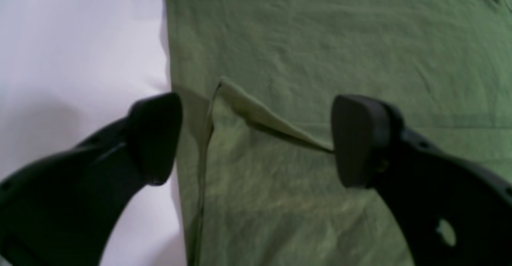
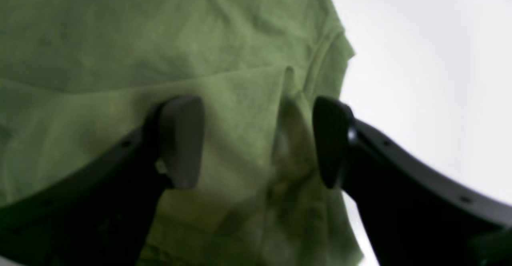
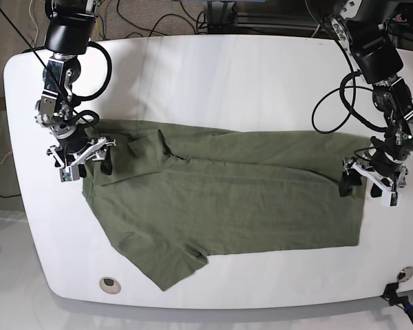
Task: Fold the T-shirt properly
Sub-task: 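Lift both corners and fold that shirt edge over toward the shirt's middle, then lower the folded edge onto the shirt and open both grippers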
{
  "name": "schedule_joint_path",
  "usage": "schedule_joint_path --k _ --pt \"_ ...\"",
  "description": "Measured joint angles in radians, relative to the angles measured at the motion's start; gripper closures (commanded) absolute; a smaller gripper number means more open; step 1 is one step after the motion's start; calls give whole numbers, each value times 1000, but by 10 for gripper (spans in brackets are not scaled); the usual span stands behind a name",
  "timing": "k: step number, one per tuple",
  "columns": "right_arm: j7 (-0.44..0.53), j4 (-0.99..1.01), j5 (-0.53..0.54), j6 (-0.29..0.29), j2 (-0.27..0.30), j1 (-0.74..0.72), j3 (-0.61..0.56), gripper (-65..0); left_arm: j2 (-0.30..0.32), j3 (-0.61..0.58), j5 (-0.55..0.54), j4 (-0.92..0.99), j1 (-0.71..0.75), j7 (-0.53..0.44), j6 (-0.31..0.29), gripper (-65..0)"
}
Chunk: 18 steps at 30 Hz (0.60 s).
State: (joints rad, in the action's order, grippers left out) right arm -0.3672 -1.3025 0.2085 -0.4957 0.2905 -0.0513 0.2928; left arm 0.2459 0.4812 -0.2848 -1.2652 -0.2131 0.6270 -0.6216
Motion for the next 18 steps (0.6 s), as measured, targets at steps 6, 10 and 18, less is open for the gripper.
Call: schedule_joint_path --k 6,10,18 --pt "-5 -87 -77 -3 0 86 55 -412 31 2 5 -116 117 -64 5 -572" --pt "3 -190 -137 -1 3 142 99 -412 21 -4 2 -216 225 -121 -5 -572" --pt "-2 -214 -148 -4 3 243 184 -414 28 1 2 -338 350 -202 -4 -571"
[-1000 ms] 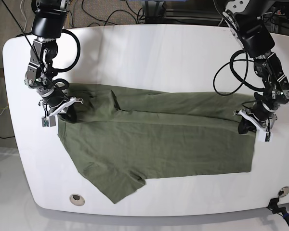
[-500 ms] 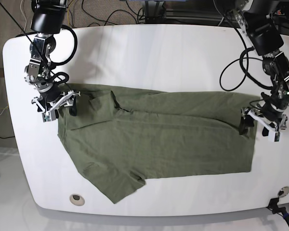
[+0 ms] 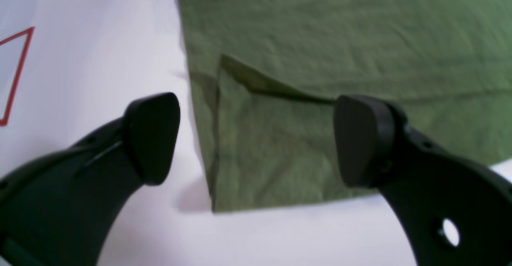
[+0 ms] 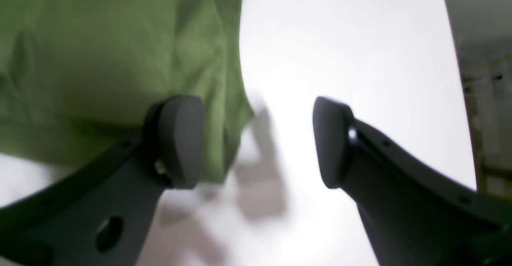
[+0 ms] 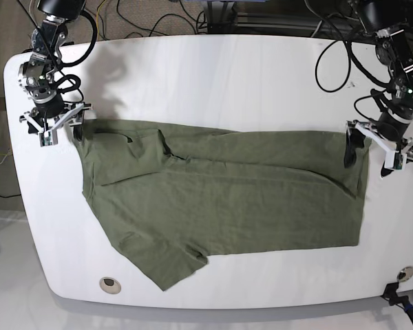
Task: Fold the T-shirt properly
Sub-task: 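Lower the folded edge onto the shirt and open both grippers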
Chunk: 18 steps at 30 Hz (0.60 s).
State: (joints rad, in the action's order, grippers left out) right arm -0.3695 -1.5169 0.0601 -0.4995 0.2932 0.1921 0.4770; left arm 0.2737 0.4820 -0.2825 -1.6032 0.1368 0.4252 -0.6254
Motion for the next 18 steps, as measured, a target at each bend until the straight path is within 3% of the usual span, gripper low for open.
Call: schedule_joint_path --k 12,18 --pt "0 2 7 -6 -71 27 20 -414 -3 30 -2 -63 63 -4 -1 -571" --pt "2 2 7 -6 -74 27 20 -414 -2 32 -2 -64 83 0 -1 -571"
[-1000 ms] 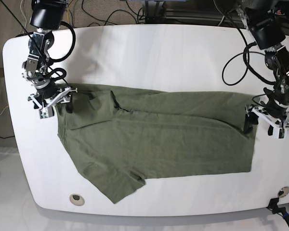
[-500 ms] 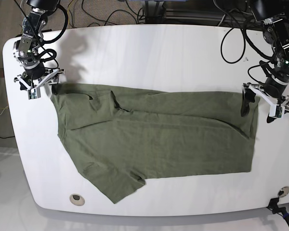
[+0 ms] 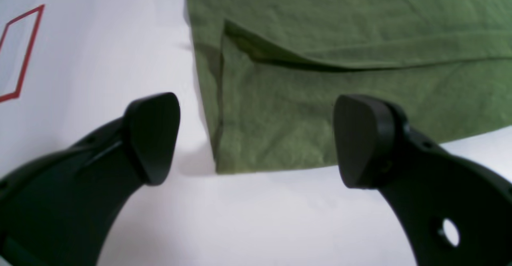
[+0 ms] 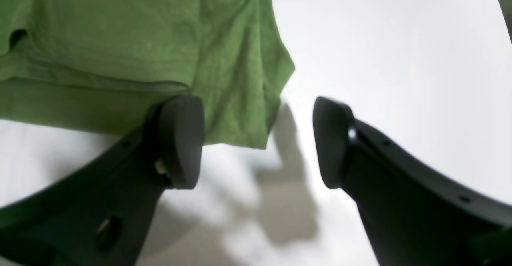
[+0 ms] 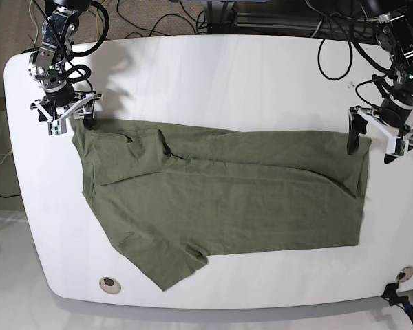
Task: Fold the T-shirt properly
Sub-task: 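Lower the folded edge onto the shirt and open both grippers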
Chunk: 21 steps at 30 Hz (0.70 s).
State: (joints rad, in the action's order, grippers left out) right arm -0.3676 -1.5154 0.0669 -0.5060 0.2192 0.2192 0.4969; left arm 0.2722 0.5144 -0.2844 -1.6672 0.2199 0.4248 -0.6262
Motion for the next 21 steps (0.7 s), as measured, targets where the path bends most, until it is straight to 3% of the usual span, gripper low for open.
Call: schedule_joint_path --k 8,15,17,21 --pt "8 79 91 -11 10 0 0 -414 0 40 0 0 -1 -4 -2 -571" --pt "26 90 95 -27 6 -2 2 -409 0 49 -1 0 11 -7 -2 -571" --pt "24 90 95 -27 5 -3 1 -348 0 49 0 0 18 -3 -2 -571" --pt "23 90 97 -37 5 -3 1 -63 -1 50 -1 0 16 -4 -2 -571"
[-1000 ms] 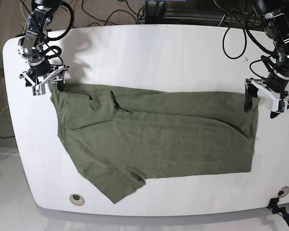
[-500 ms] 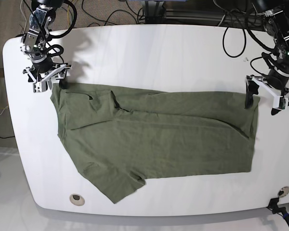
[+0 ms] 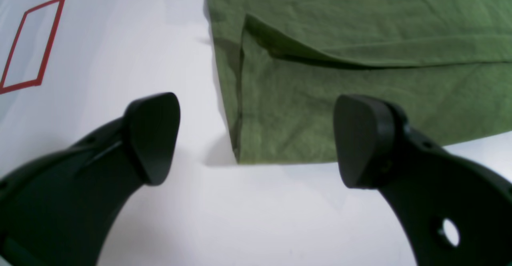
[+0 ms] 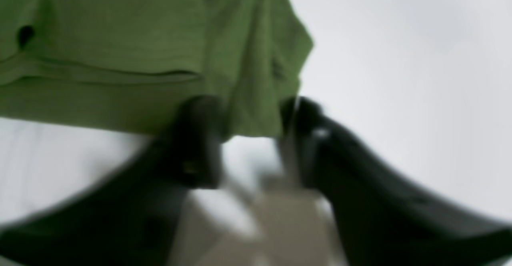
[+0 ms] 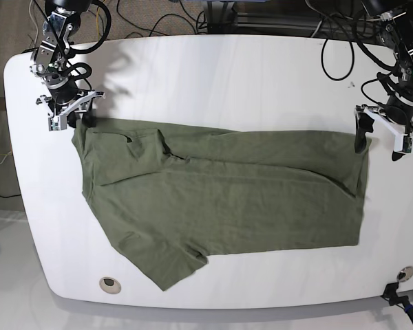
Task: Fold the T-shirt properly
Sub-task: 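Lower the folded edge onto the shirt and open both grippers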
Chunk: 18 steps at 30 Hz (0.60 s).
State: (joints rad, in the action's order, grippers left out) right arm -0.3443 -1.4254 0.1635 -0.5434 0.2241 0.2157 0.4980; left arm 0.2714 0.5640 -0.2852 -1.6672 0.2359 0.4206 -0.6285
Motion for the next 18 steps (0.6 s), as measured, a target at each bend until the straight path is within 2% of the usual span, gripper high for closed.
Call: schedule_joint_path --k 1,6,18 --pt "-1 0 2 -1 0 0 0 0 0 0 0 0 2 0 0 -571" --pt "0 1 2 -4 -3 -1 -1 0 0 0 -7 19 -3 -4 0 -571" --pt "0 1 2 -4 -2 -2 -2 0 -2 -3 0 259 -89 2 3 -571"
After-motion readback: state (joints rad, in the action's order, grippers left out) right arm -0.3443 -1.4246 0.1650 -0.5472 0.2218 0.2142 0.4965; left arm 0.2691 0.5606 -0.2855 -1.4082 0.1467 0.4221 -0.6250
